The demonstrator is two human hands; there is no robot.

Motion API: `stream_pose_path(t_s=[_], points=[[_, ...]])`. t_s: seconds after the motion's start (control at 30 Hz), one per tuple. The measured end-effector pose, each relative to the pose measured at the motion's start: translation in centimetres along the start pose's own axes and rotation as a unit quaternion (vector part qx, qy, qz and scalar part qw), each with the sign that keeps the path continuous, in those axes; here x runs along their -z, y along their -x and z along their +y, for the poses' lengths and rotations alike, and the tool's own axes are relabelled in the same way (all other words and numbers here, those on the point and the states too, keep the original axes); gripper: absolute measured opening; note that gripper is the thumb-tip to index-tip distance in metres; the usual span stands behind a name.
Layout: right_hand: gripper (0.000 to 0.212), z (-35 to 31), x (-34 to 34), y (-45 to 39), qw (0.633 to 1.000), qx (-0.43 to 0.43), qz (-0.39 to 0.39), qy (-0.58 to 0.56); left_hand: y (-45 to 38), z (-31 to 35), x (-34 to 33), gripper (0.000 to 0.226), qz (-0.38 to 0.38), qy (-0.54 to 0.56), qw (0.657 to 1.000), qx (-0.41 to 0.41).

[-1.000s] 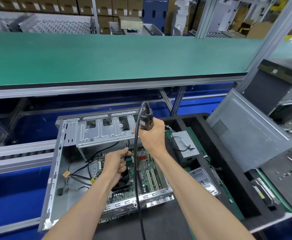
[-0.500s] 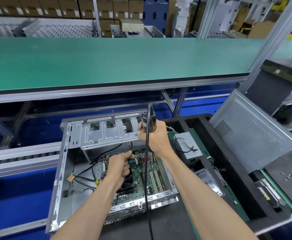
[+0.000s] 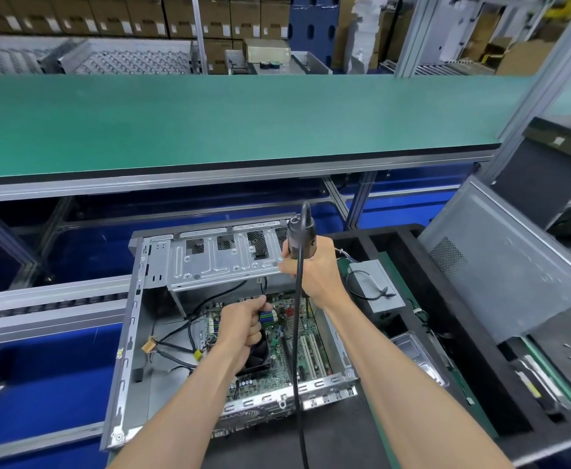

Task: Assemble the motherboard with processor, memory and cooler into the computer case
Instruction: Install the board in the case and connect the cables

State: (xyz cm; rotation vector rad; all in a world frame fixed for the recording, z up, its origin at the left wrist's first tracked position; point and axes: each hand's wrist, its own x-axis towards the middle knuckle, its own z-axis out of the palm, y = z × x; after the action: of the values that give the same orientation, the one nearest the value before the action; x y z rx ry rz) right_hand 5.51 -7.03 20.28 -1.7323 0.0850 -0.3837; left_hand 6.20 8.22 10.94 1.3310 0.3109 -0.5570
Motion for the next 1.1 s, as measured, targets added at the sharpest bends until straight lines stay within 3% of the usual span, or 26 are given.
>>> stream_pose_path(t_s=[0.17, 0.43, 0.57, 0.87, 1.1], points=[[0.02, -0.1, -0.2, 0.1, 1.0, -0.007, -0.006, -0.005, 0.1, 0.1, -0.1, 0.022, 0.001, 0.009, 1.0, -0.001], [0.01, -0.8, 0.1, 0.5, 1.0, -0.011, -0.016, -0.024, 0.0, 0.0, 0.0, 0.022, 0.014, -0.002, 1.0, -0.012], [0.04, -1.2, 0.2, 1.0, 0.999, -0.001, 0.002, -0.049, -0.1, 0.1, 0.2, 0.02, 0.042, 0.011, 0.999, -0.028], [0.023, -4.1, 1.7, 1.1, 0.972, 0.045, 0.097, -0.21, -1.6, 3.0, 0.4, 0.014, 0.111, 0.198, 0.974, -0.014], [0.018, -4.2, 2.8, 0.9, 0.961, 0.019, 0.119, -0.25, -3.4, 4.8, -0.3, 0.037, 0.143, 0.228, 0.963, 0.028]])
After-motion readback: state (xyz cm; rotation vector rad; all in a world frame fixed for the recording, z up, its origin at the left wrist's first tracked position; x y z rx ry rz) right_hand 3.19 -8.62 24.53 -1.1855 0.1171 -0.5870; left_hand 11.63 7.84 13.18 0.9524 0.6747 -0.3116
